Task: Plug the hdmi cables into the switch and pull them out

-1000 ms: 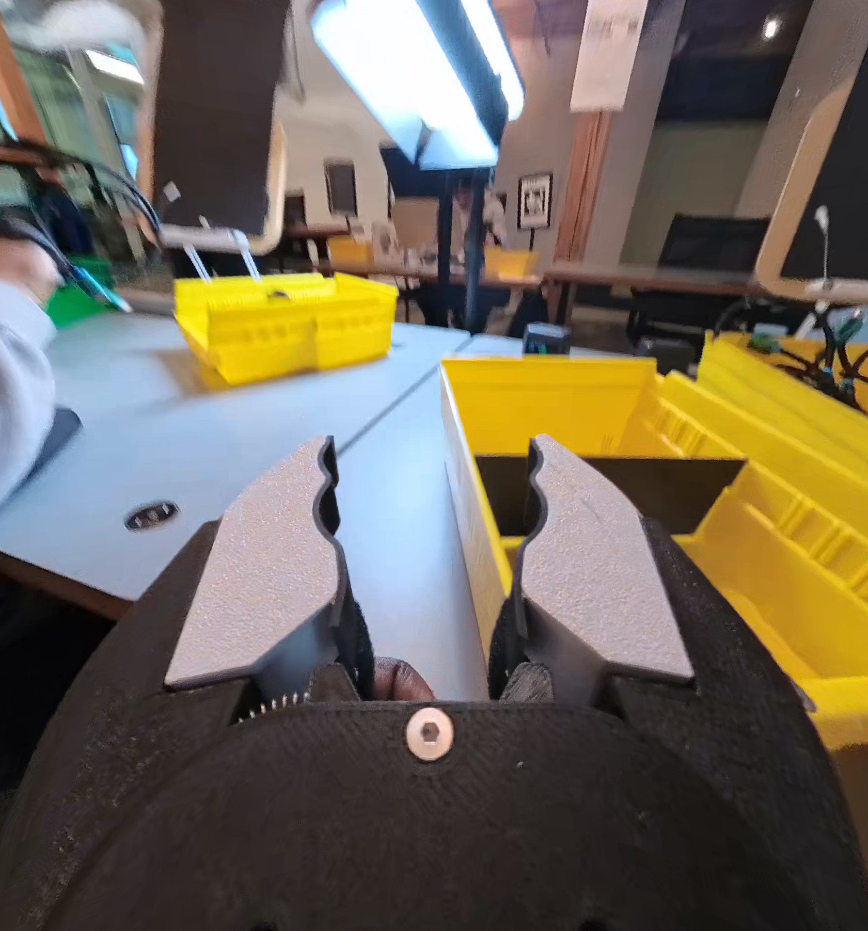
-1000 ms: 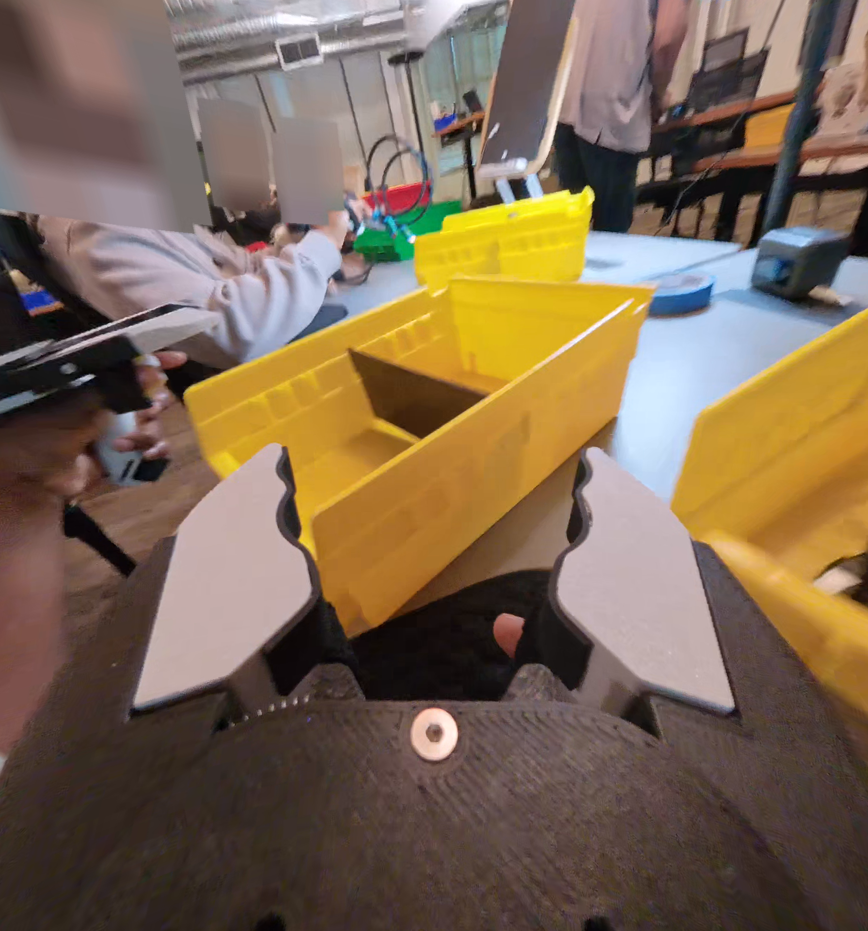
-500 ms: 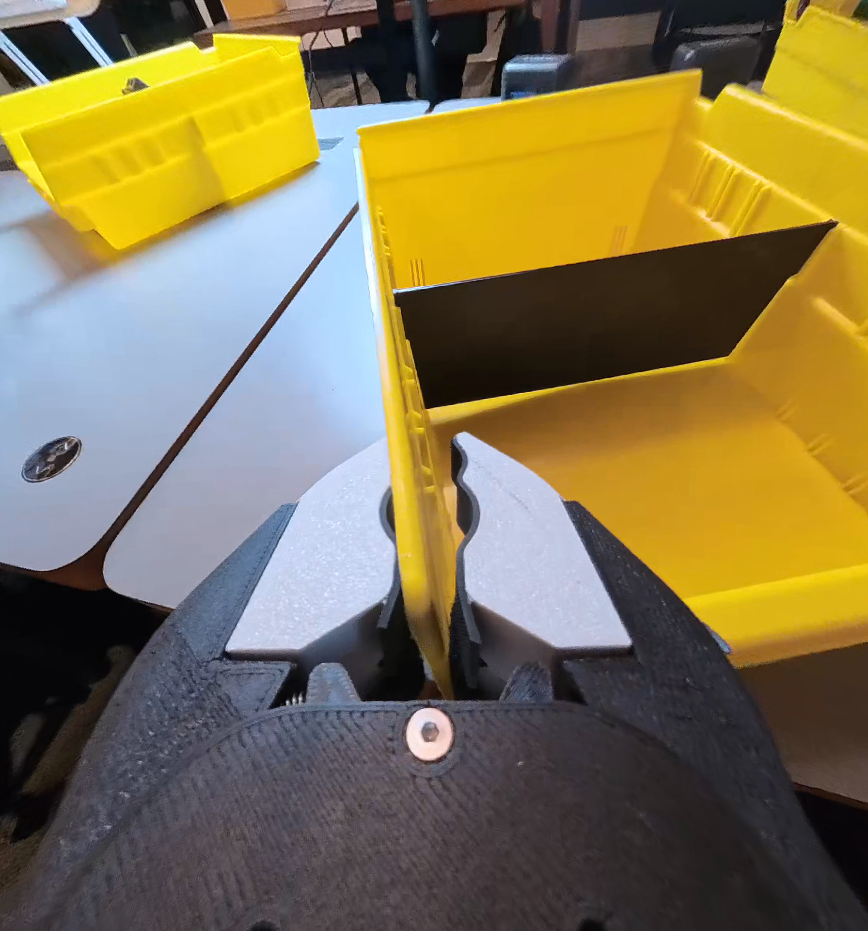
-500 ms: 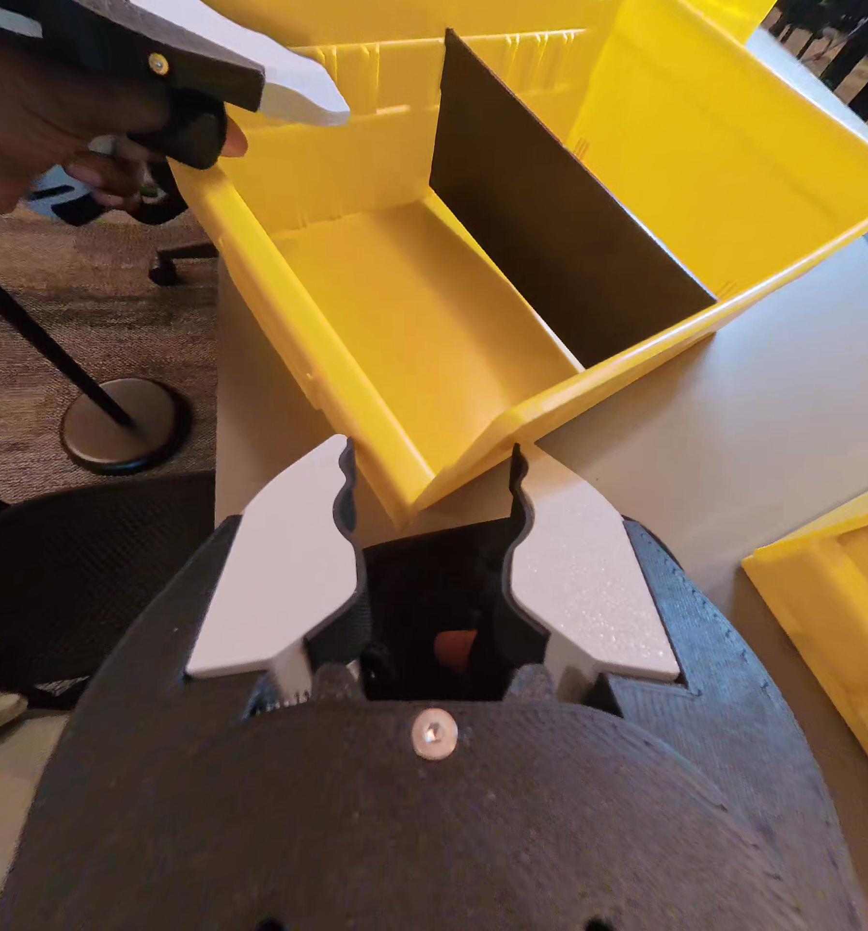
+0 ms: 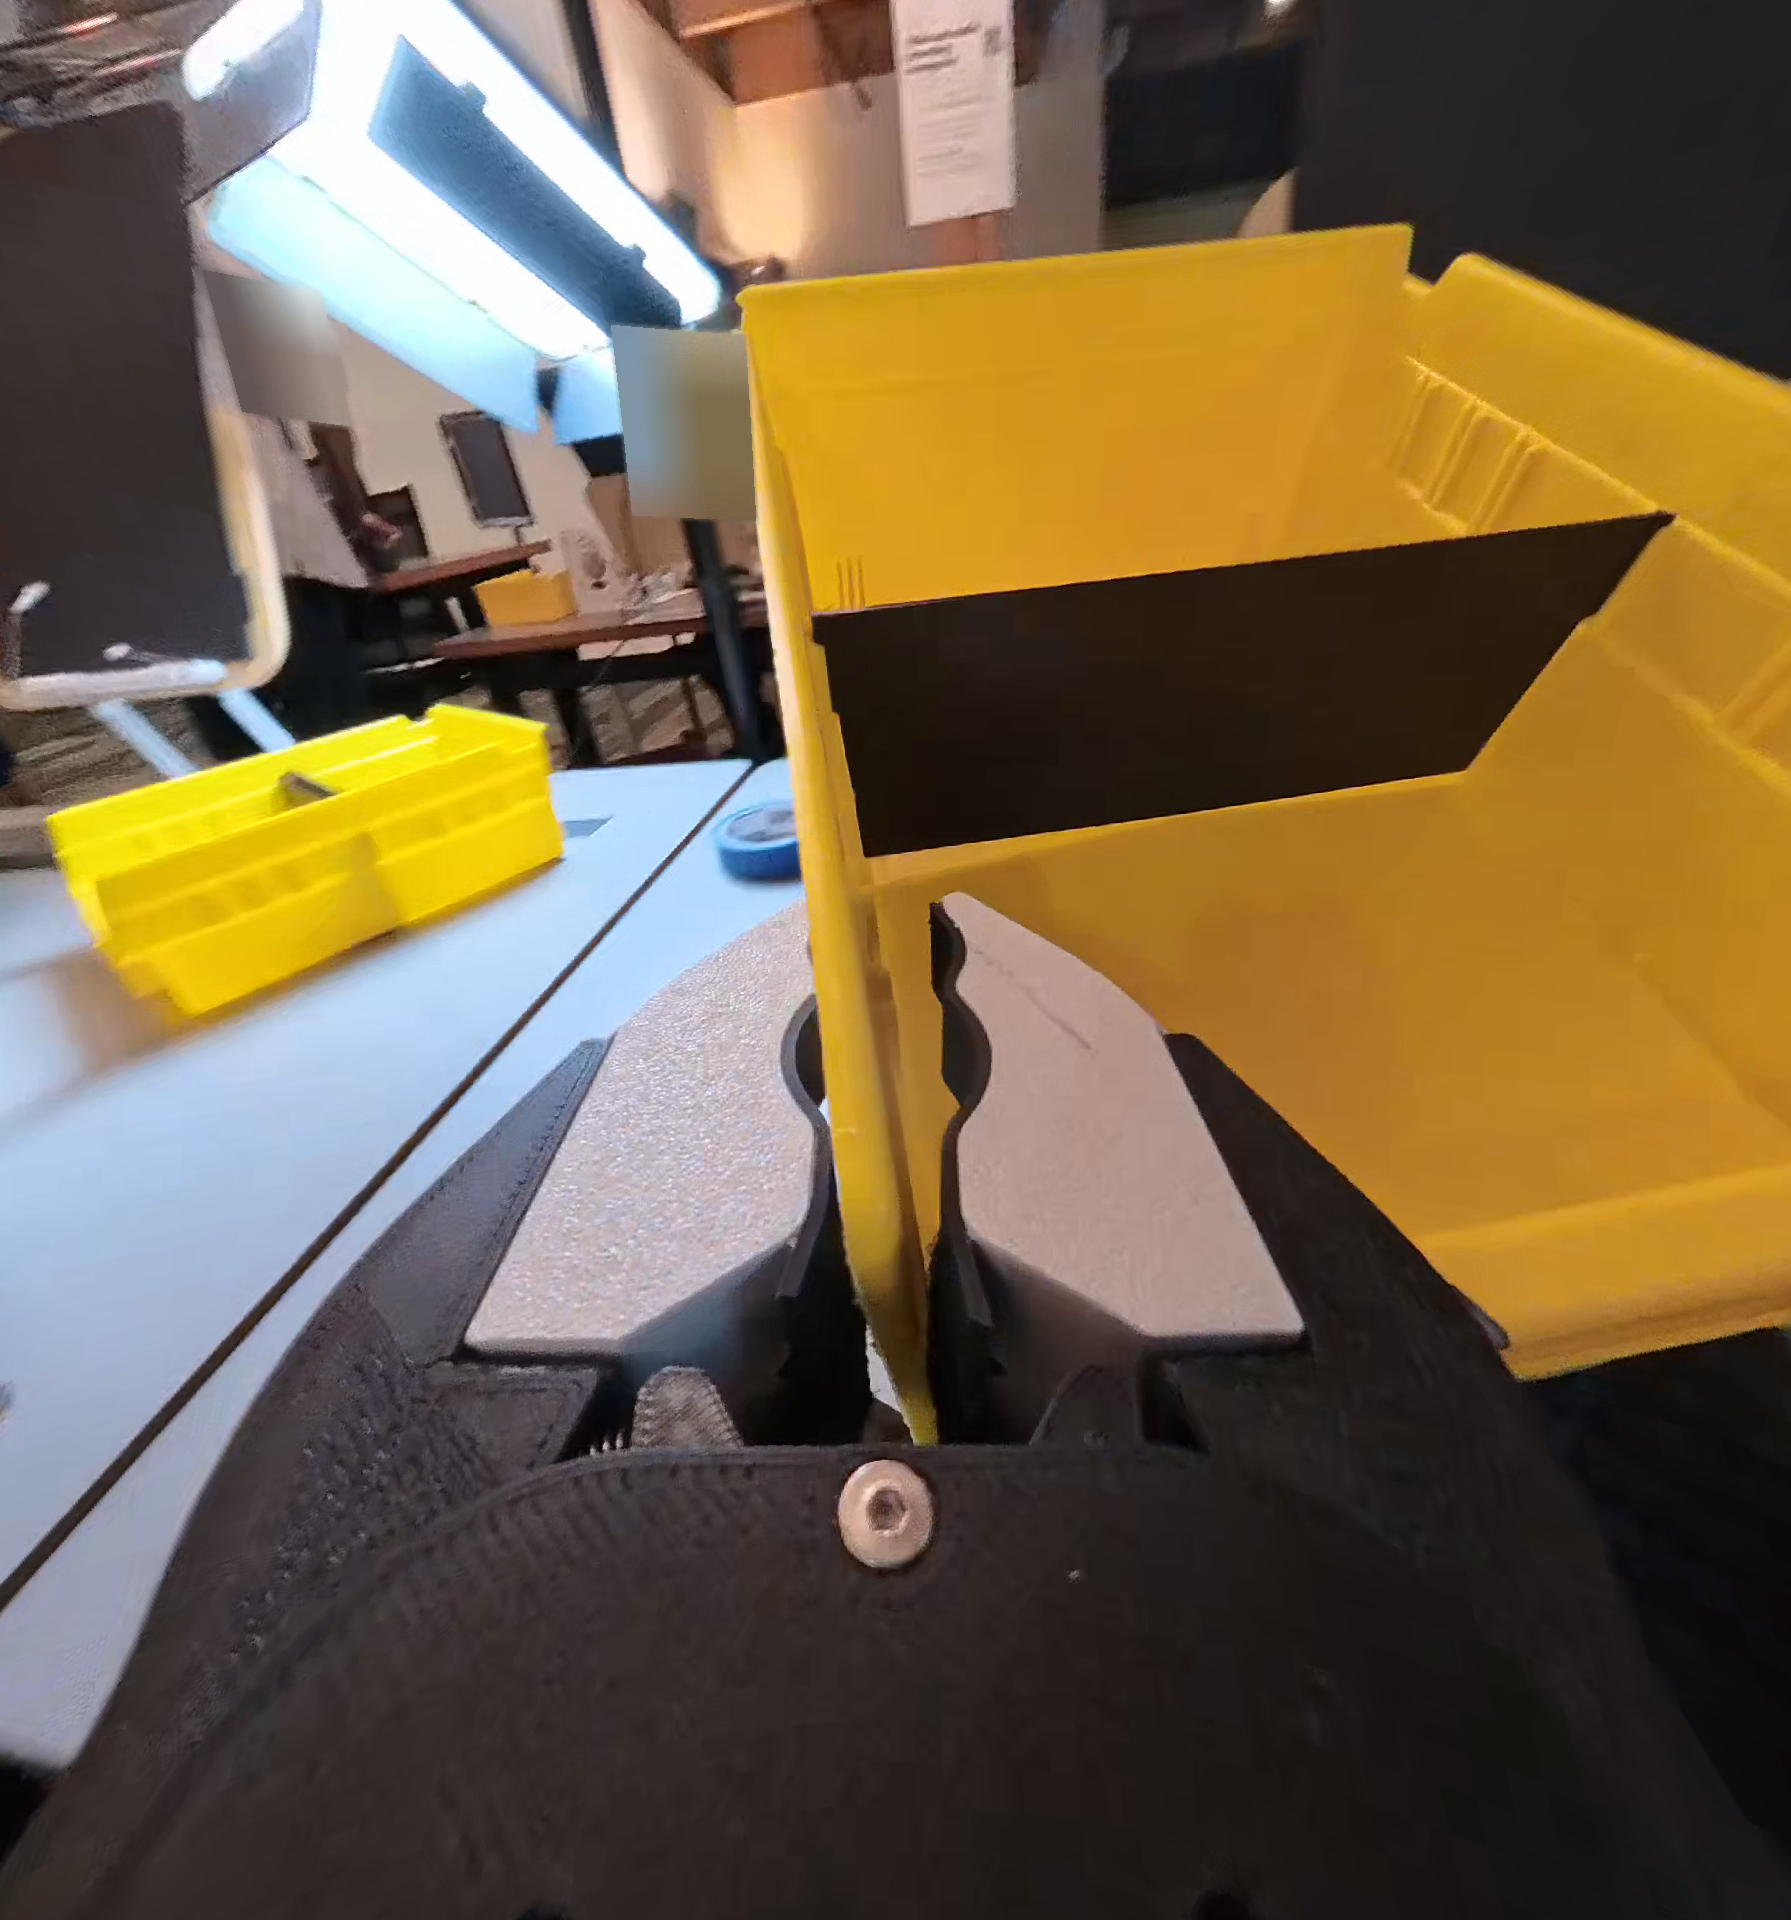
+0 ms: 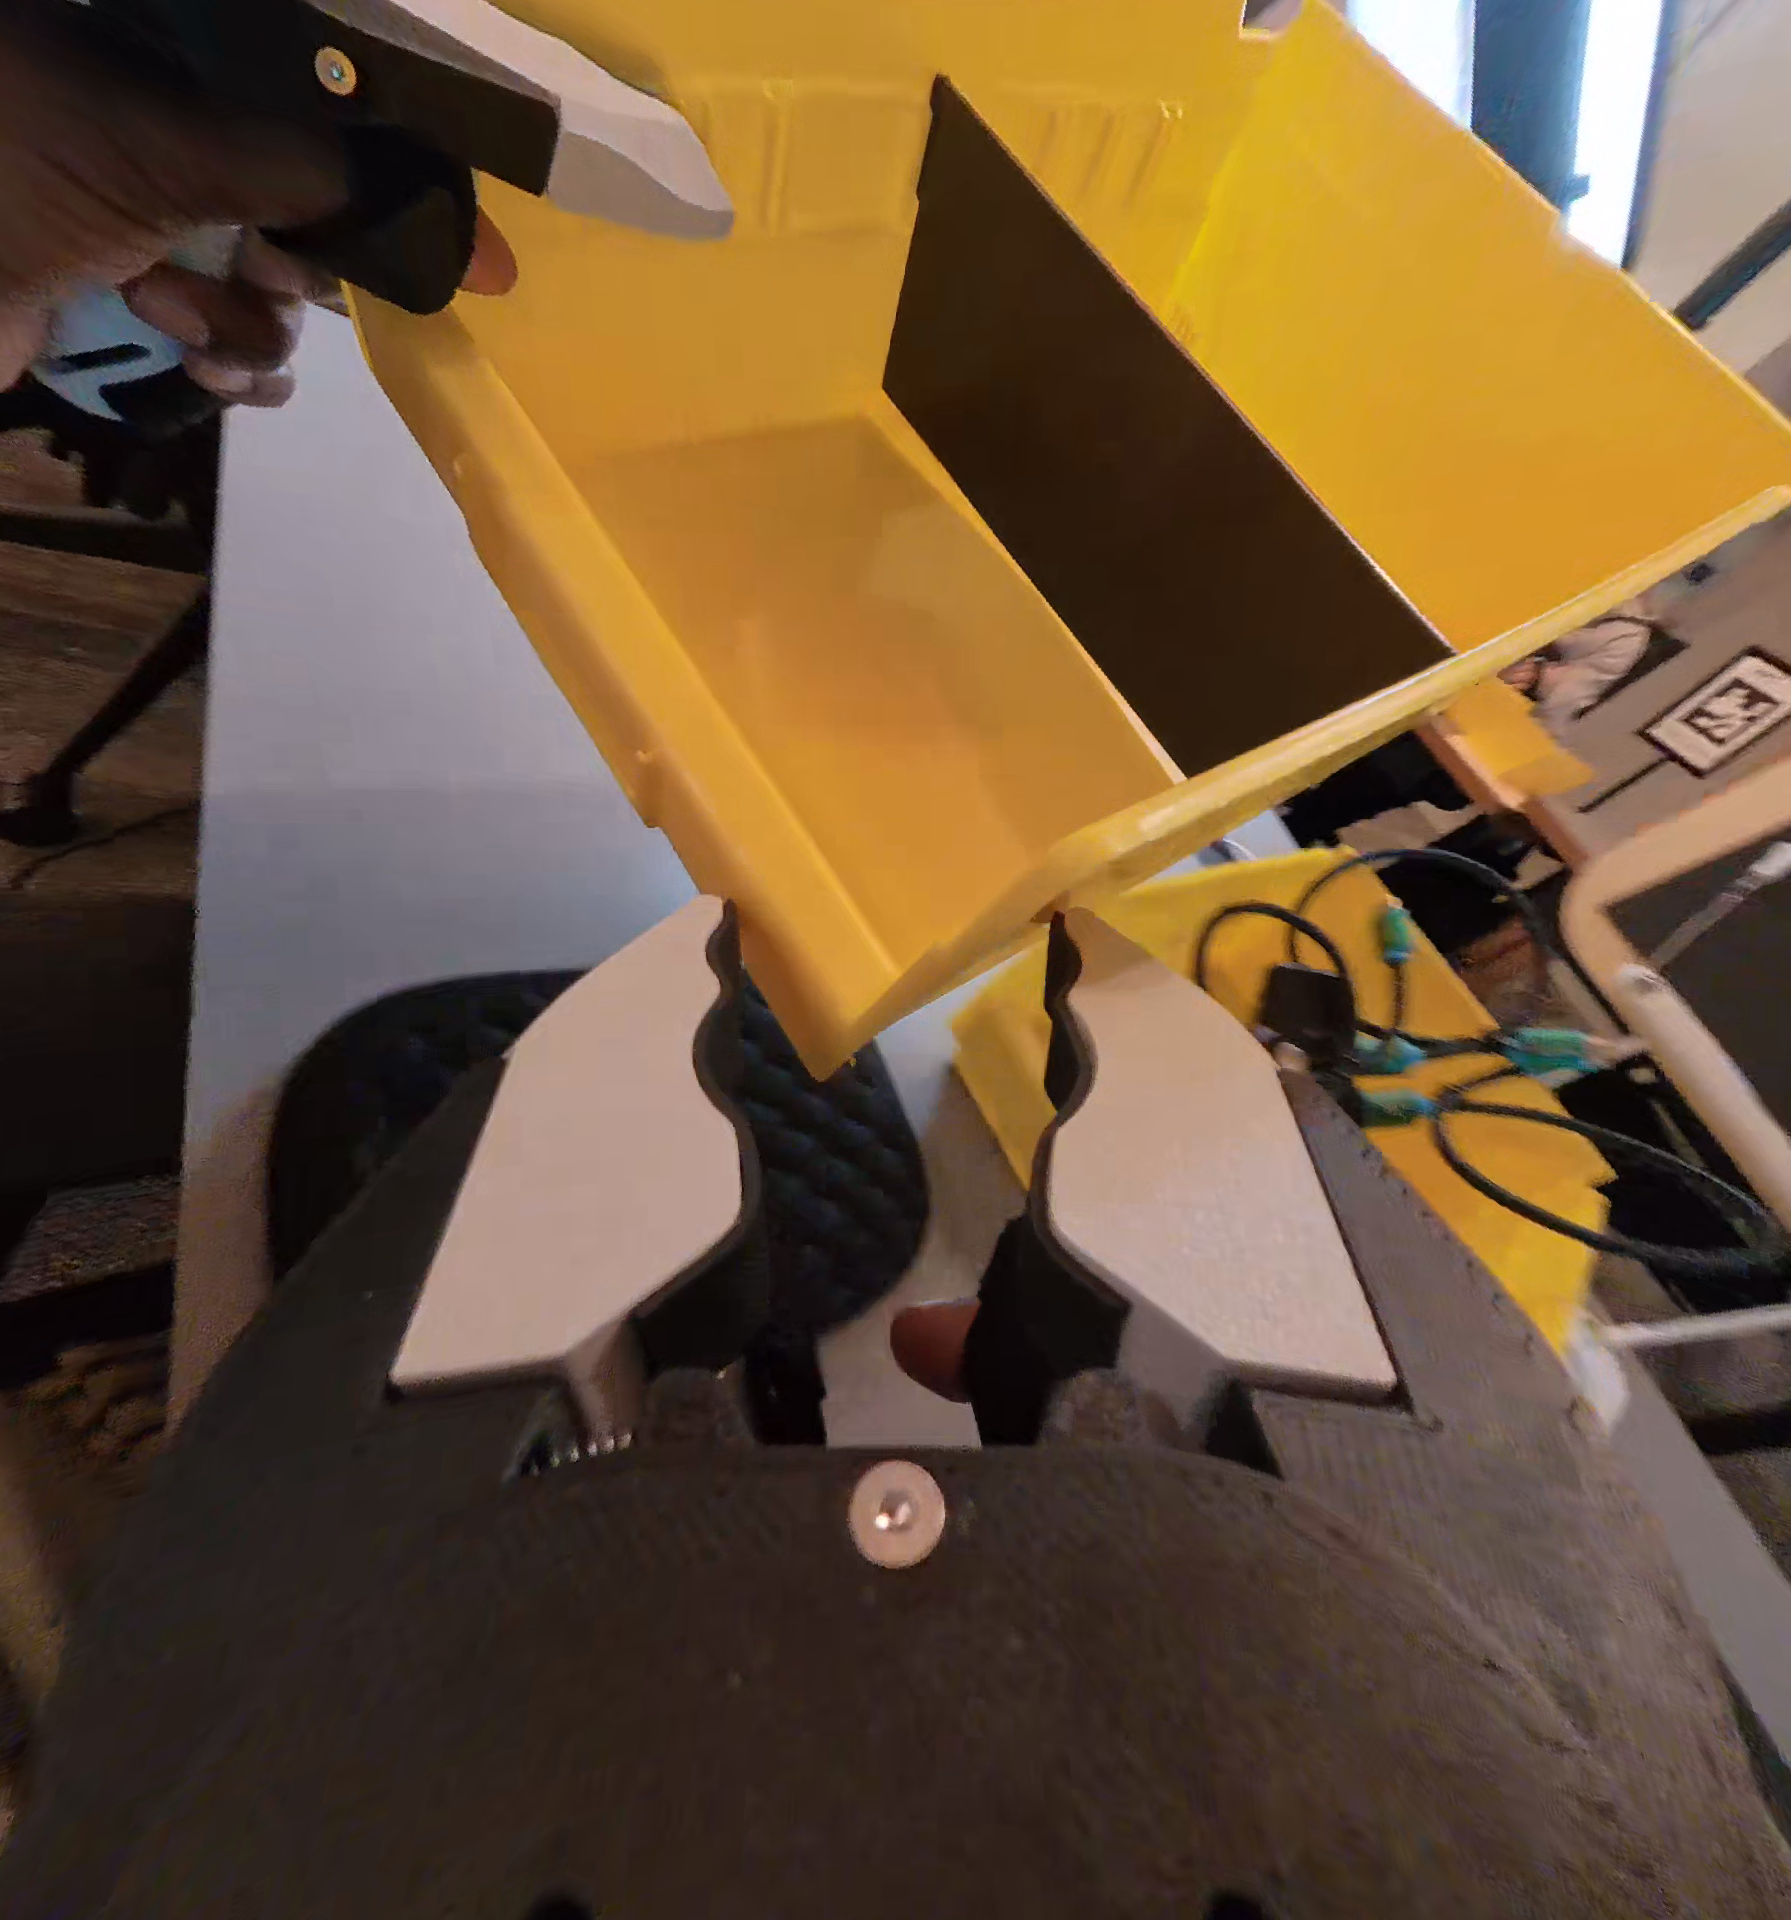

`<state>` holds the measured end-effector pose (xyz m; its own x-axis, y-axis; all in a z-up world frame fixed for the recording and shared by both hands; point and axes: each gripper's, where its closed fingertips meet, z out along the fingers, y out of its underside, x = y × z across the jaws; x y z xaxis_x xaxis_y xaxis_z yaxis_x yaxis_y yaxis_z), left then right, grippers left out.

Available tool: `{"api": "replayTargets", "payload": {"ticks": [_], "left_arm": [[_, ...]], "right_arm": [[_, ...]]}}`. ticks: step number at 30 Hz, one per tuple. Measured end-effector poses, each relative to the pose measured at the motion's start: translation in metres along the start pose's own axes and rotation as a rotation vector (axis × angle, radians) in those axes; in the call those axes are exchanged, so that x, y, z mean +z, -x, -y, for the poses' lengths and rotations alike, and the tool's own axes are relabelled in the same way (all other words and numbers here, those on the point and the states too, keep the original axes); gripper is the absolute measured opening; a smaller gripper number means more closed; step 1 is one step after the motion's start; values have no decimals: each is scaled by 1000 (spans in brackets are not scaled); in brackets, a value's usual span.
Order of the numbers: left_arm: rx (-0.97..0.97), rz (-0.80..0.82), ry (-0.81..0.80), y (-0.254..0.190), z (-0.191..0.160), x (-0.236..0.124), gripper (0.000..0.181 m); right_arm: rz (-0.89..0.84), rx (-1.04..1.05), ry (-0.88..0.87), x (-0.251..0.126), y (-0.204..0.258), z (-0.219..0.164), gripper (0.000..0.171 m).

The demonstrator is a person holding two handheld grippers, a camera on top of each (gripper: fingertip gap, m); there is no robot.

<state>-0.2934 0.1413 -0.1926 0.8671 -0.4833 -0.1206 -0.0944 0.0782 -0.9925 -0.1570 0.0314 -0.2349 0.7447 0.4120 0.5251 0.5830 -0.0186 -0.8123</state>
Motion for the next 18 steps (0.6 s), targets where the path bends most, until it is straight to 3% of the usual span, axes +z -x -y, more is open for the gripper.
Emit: {"api": "replayTargets", "payload": {"ticks": [9, 18], "left_arm": [[64, -359, -32, -181, 52, 47, 19], [202, -615, -157, -391, 72, 77, 20]], "right_arm": [[-246, 113, 127, -128, -81, -65, 56], [-506, 289, 366, -248, -148, -188, 56]]}}
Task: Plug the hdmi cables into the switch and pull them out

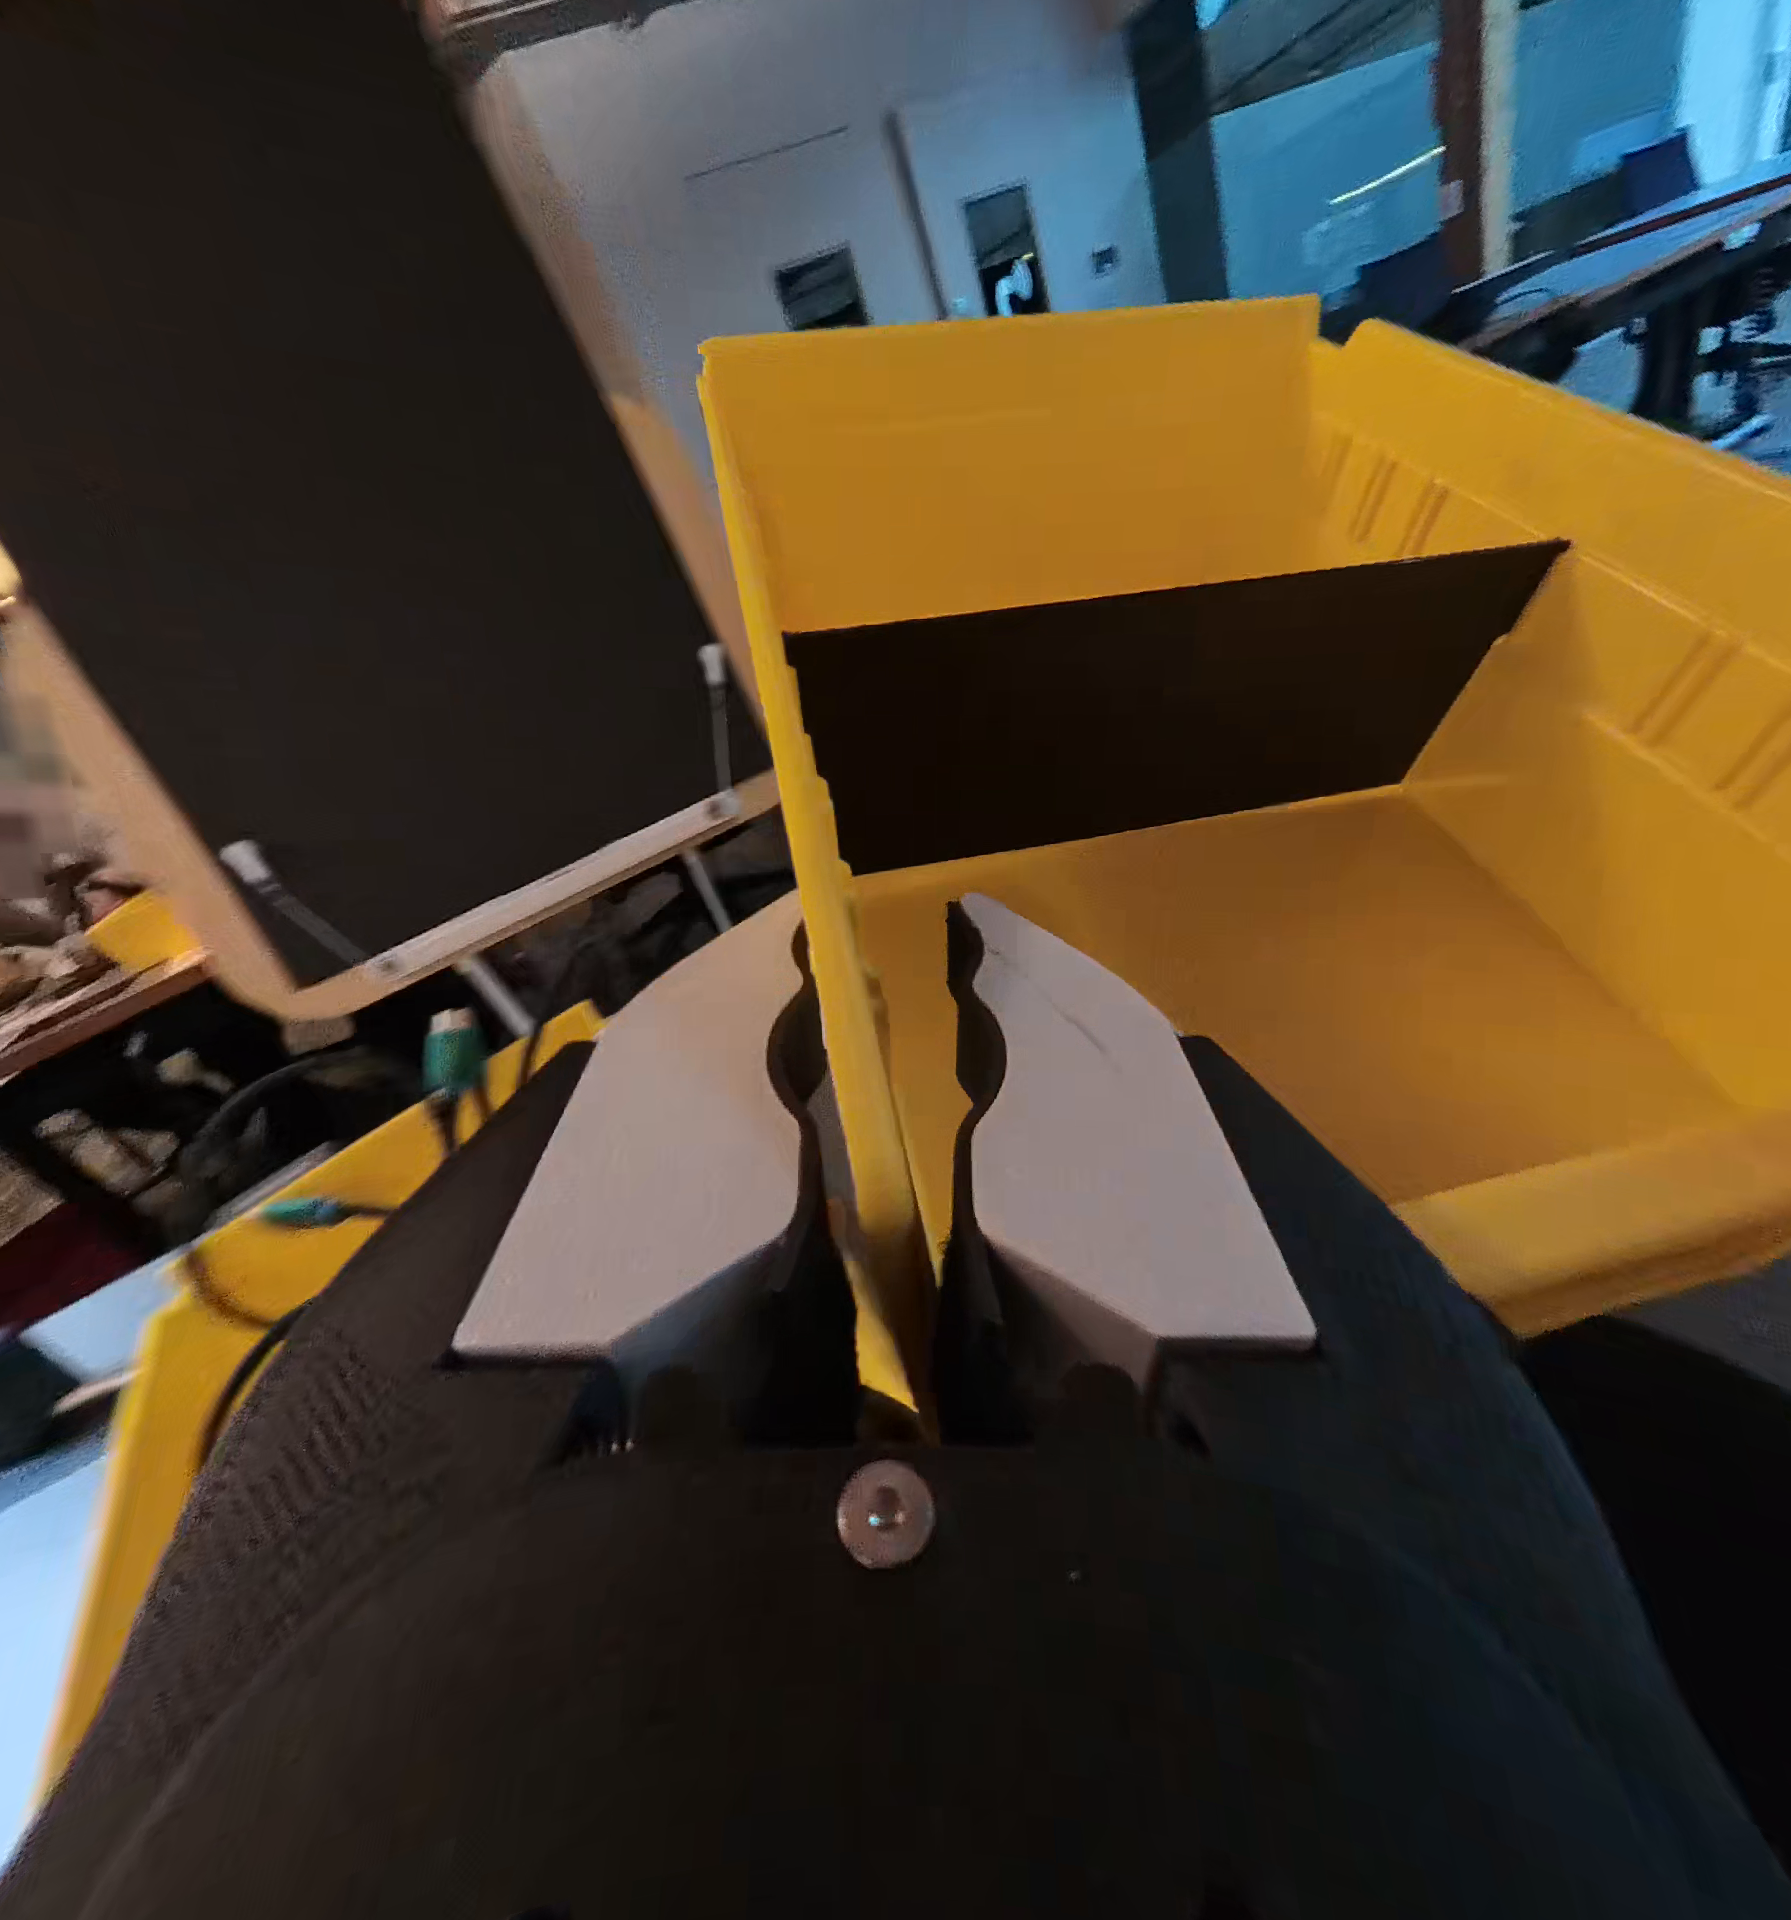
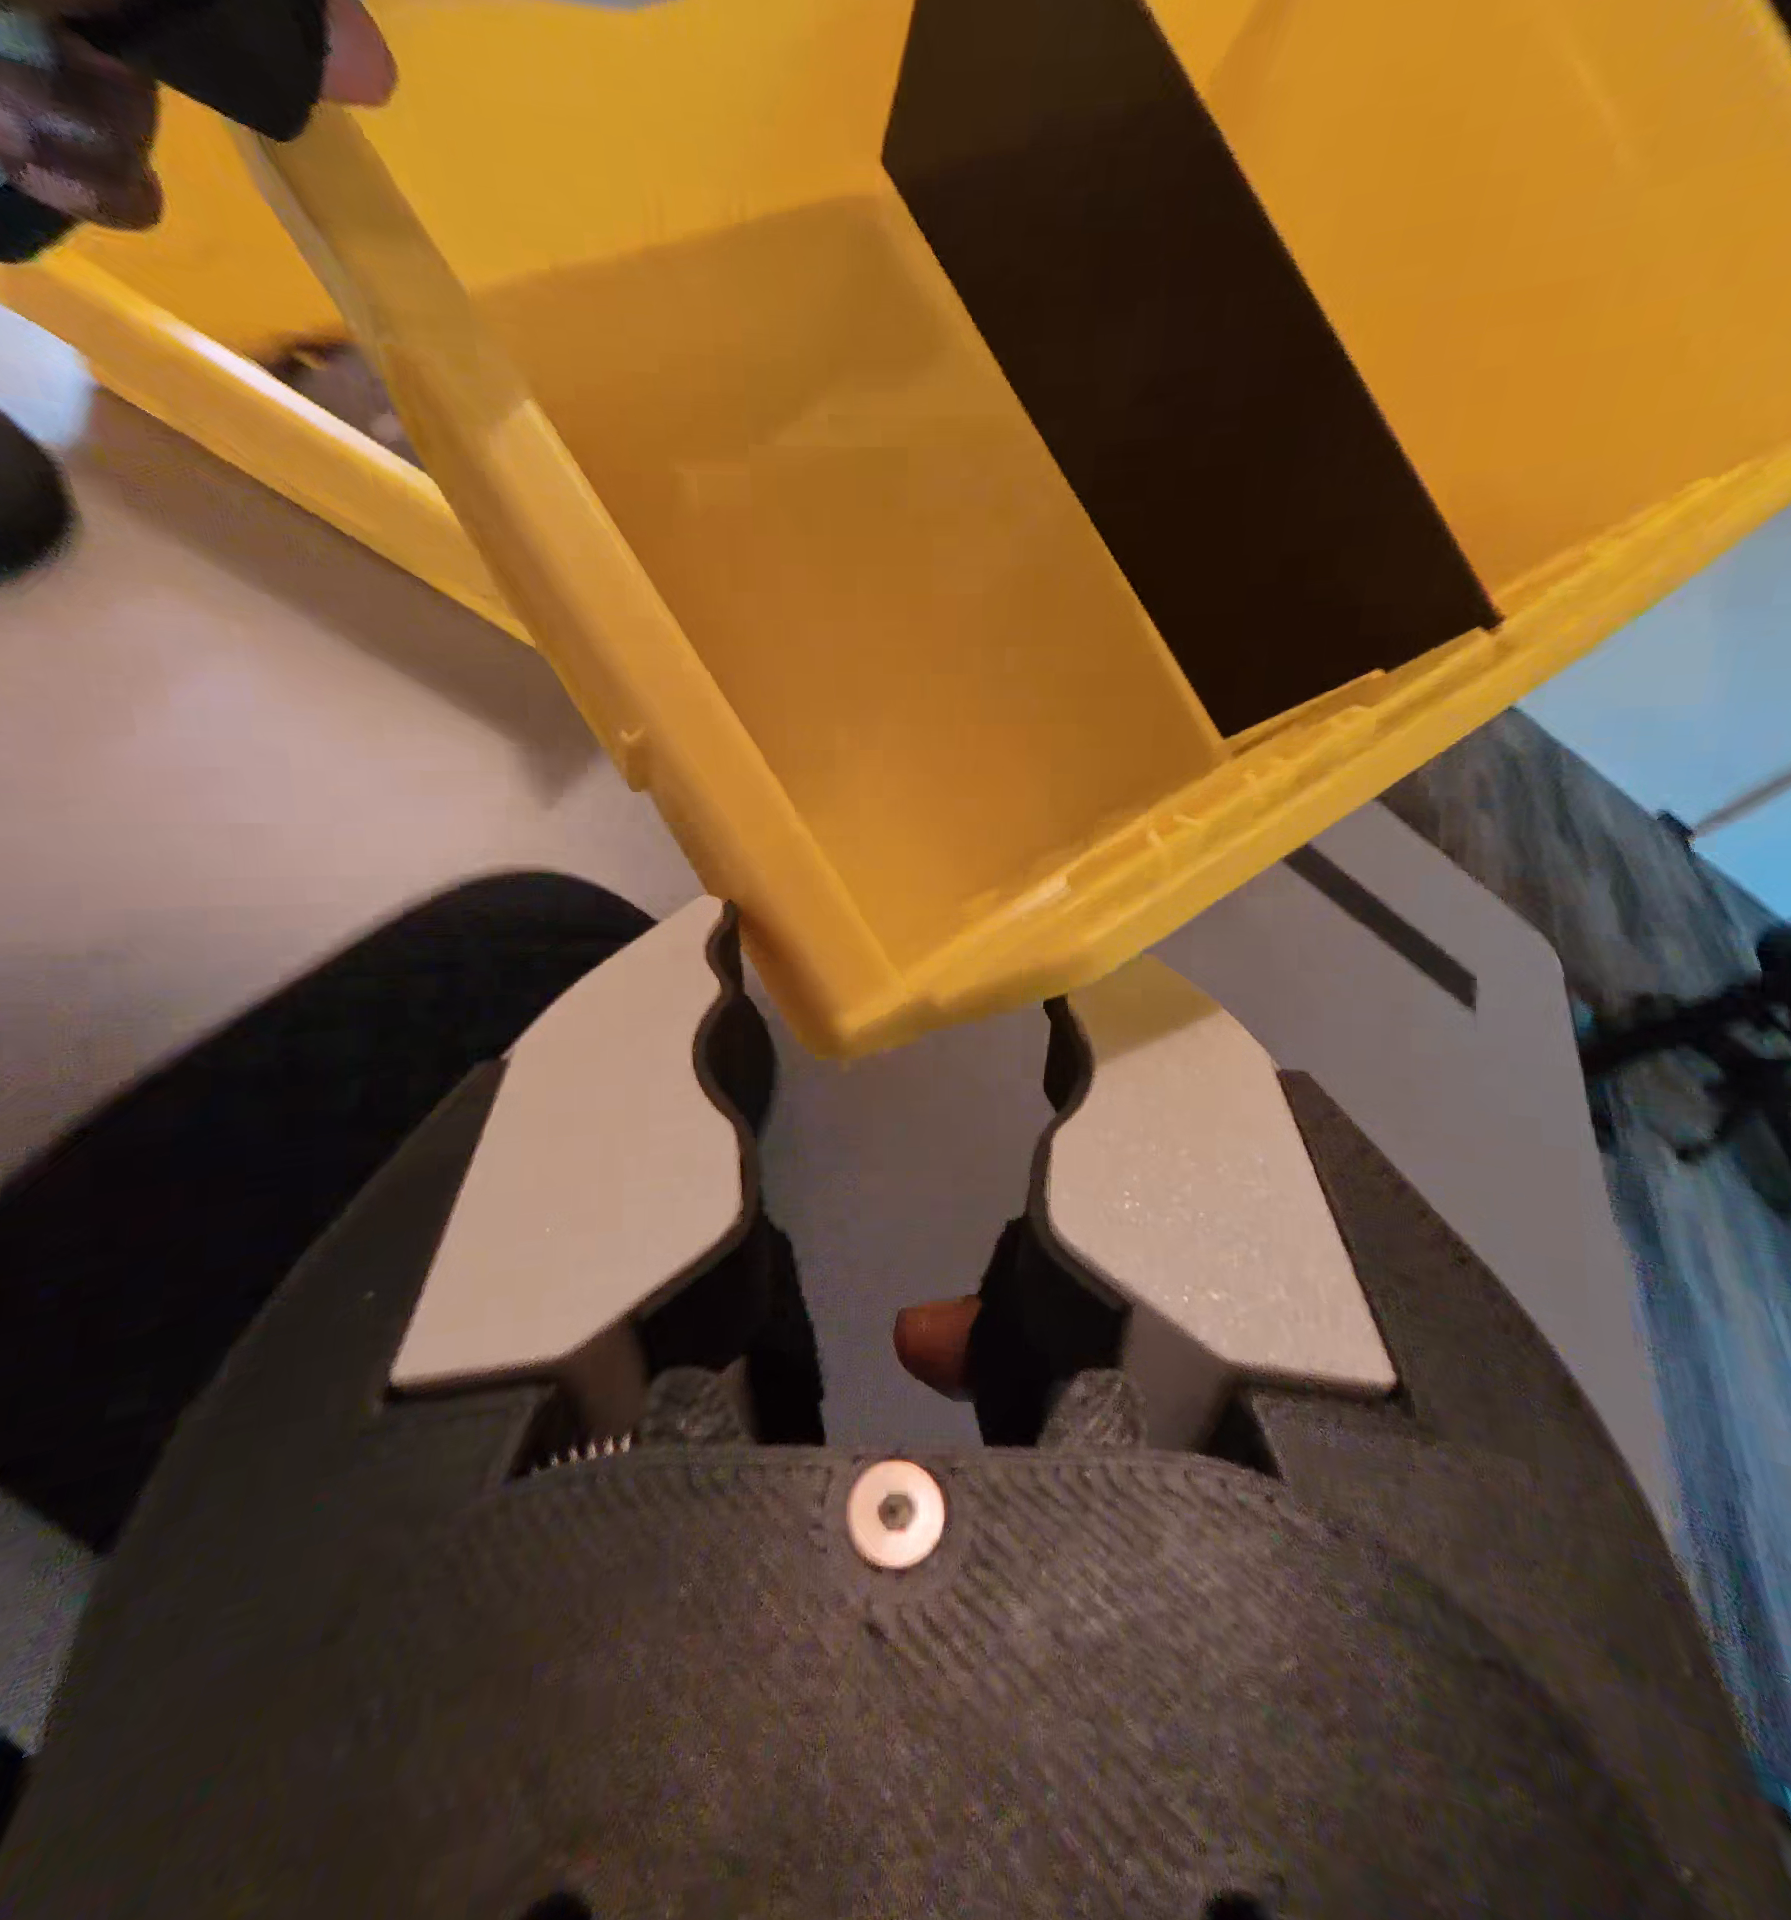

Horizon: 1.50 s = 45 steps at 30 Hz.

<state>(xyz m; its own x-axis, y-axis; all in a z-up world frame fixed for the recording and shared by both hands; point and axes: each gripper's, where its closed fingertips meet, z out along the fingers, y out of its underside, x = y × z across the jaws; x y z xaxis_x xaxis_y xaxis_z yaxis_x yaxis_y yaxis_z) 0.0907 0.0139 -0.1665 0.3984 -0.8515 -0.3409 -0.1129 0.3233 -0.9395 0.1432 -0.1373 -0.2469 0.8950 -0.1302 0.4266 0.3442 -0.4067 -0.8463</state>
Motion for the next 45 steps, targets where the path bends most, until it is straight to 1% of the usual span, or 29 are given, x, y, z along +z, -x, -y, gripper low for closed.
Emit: {"api": "replayTargets", "payload": {"ticks": [5, 9, 12, 15, 17, 19, 21, 22, 23, 25, 28, 30, 31, 33, 35, 37, 38, 40, 41, 42, 43, 44, 45], "left_arm": [[-24, -123, -7, -63, -15, 54, 21], [-43, -184, 58, -98, -41, 80, 21], [-80, -208, 98, -113, -58, 85, 22], [-98, -229, 118, -125, -69, 87, 24], [-122, -244, 143, -126, -75, 89, 24], [-213, -286, 172, -127, -82, 90, 27], [-193, -319, 233, -128, -92, 88, 29], [-174, -335, 270, -127, -94, 86, 33], [-173, -352, 291, -123, -91, 83, 45], [-149, -357, 289, -107, -76, 72, 56], [-50, -372, 212, -77, -49, 36, 58], [77, -329, 182, -47, -46, 7, 58], [155, -302, 183, -31, -52, -6, 58], [306, -266, 243, 1, -80, -27, 58], [418, -264, 364, 28, -123, -42, 58], [536, -290, 468, 47, -165, -51, 56], [599, -292, 486, 57, -180, -53, 53], [675, -302, 498, 69, -202, -55, 47], [636, -334, 474, 67, -204, -56, 41], [583, -370, 481, 64, -208, -58, 41], [574, -375, 551, 69, -219, -61, 37], [614, -360, 643, 81, -233, -66, 37], [673, -333, 723, 95, -245, -70, 34]], "right_arm": [[-83, 73, 140, -5, -41, -59, 57], [-99, 116, 264, -2, -52, -99, 58], [-72, 157, 325, 0, -52, -121, 62], [-98, 132, 406, 1, -56, -137, 66], [-83, 152, 395, 2, -54, -137, 67], [-84, 139, 376, 1, -55, -135, 65], [-86, 126, 369, 3, -55, -135, 63], [-85, 124, 365, 4, -54, -135, 59], [-94, 126, 369, 4, -54, -136, 54], [-127, 122, 400, 2, -57, -138, 49], [-209, 46, 480, -10, -68, -140, 50], [-277, -67, 495, -20, -77, -131, 52], [-295, -144, 473, -23, -79, -122, 55], [-284, -308, 383, -19, -72, -97, 61], [-227, -440, 274, -5, -51, -72, 62], [-144, -534, 215, 16, -23, -62, 62], [-114, -576, 229, 26, -13, -65, 62], [-121, -647, 339, 42, -7, -81, 61], [-137, -680, 415, 47, -8, -90, 60], [-148, -708, 474, 51, -9, -97, 60], [-149, -718, 516, 54, -9, -104, 60], [-137, -709, 552, 57, -9, -113, 60], [-137, -698, 578, 57, -10, -119, 50]]}}
